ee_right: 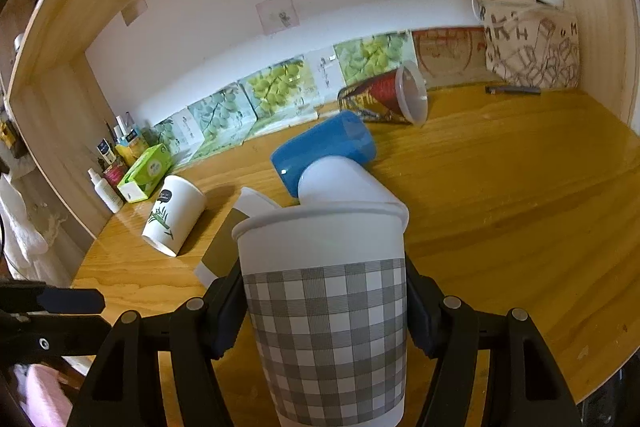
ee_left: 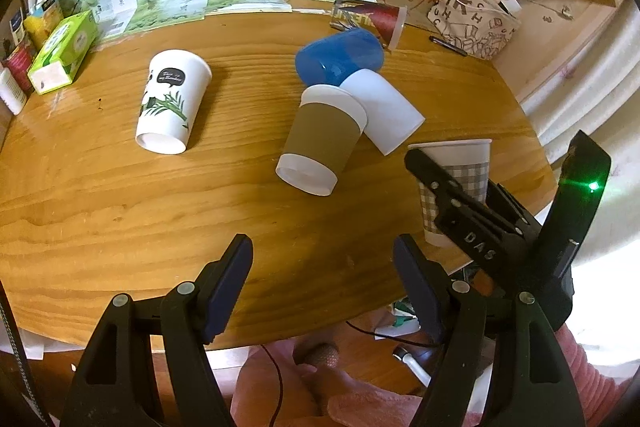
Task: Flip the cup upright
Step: 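Lift the plaid cup off the desk with the right gripper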
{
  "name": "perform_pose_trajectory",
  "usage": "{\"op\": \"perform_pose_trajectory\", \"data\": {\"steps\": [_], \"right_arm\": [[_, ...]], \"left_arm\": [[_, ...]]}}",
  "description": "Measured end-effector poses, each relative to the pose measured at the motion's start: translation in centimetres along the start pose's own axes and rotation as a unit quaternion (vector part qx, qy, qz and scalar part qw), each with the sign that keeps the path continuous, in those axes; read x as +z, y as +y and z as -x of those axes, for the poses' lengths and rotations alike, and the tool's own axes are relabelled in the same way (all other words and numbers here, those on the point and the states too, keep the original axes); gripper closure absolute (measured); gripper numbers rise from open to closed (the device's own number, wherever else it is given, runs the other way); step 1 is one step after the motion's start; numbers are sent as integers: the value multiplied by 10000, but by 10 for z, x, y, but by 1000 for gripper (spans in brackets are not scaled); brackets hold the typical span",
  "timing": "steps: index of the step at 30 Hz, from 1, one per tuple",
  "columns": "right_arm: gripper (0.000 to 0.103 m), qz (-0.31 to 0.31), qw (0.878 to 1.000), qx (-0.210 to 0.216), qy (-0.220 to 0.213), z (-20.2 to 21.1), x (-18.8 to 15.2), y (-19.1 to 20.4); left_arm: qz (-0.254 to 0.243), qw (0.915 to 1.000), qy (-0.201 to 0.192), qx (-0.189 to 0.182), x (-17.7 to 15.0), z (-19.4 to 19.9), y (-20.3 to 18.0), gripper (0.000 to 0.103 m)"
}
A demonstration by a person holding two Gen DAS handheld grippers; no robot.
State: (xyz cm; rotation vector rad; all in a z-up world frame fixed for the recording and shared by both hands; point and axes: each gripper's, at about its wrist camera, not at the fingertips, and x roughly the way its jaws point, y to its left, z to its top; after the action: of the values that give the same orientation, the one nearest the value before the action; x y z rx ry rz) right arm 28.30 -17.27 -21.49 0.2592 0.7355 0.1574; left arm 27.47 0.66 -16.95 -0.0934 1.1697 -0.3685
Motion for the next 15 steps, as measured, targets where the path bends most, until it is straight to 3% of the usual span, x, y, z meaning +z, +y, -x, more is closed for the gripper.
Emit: {"op": "perform_pose_trajectory", "data": {"steps": [6, 8, 15], "right_arm": [[40, -33, 9998, -177, -111, 5, 3, 1], [40, 243, 9978, -467, -415, 10, -1, 10], [38, 773, 9847, -851, -1305, 17, -33, 32]], "left_arm": [[105, 9999, -36, 10, -2, 4, 5, 27], [104, 9999, -26, 43, -3, 5, 6, 27], [86, 9996, 6, 268, -11, 8, 15, 27]]}}
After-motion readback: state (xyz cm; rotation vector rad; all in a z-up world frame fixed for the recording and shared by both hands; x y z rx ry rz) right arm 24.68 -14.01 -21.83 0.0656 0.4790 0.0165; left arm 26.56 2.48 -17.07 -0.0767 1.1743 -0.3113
